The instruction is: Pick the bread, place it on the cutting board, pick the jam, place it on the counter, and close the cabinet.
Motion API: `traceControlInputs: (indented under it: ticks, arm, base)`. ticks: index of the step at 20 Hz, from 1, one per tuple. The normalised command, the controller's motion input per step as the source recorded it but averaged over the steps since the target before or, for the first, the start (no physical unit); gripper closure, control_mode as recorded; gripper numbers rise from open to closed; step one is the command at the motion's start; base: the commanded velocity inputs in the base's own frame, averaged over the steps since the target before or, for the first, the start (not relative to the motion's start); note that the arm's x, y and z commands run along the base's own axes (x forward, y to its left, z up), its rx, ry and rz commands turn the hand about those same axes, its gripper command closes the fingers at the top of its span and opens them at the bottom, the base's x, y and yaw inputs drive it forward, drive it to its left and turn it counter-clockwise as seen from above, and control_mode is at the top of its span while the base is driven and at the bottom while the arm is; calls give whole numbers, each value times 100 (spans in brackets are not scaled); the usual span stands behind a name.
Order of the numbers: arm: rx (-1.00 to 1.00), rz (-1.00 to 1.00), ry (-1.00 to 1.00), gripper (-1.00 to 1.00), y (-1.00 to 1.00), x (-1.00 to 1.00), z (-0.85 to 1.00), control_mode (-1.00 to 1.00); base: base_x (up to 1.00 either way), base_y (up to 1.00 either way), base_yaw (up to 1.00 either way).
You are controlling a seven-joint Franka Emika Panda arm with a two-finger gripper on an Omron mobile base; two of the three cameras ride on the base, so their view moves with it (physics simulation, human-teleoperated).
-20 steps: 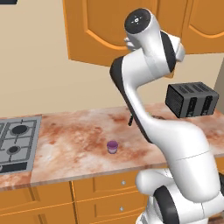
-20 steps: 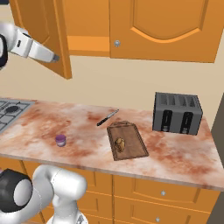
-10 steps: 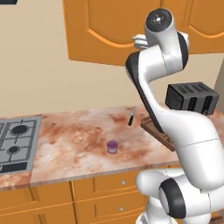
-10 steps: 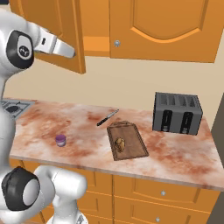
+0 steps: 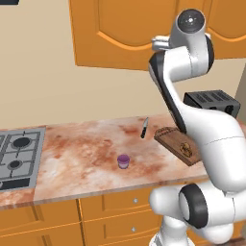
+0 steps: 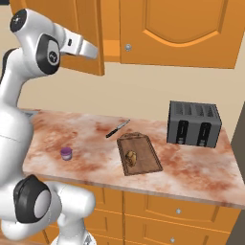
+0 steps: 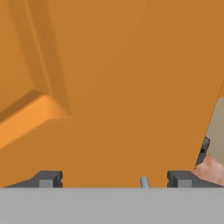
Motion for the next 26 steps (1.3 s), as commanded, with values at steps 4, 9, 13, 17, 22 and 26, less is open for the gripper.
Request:
traceControlInputs:
  ticks: [4,9,13,17,22,26]
  arm:
    - [0,11,0,-100,-12,49,-8,-100]
    - [0,9,0,-100,-5,47,-5,-100]
    - [0,8,0,-100,-1,48,-5,-100]
    - [0,8,0,-100,0,48,-8,-100]
    - [0,6,0,-100,0,41,-3,-100]
    - [0,5,0,-100,0,37,-8,-100]
  base:
    - [0,0,0]
    - [0,0,0]
    - [0,0,0]
    - [0,0,0]
    - [0,0,0]
    - [0,0,0]
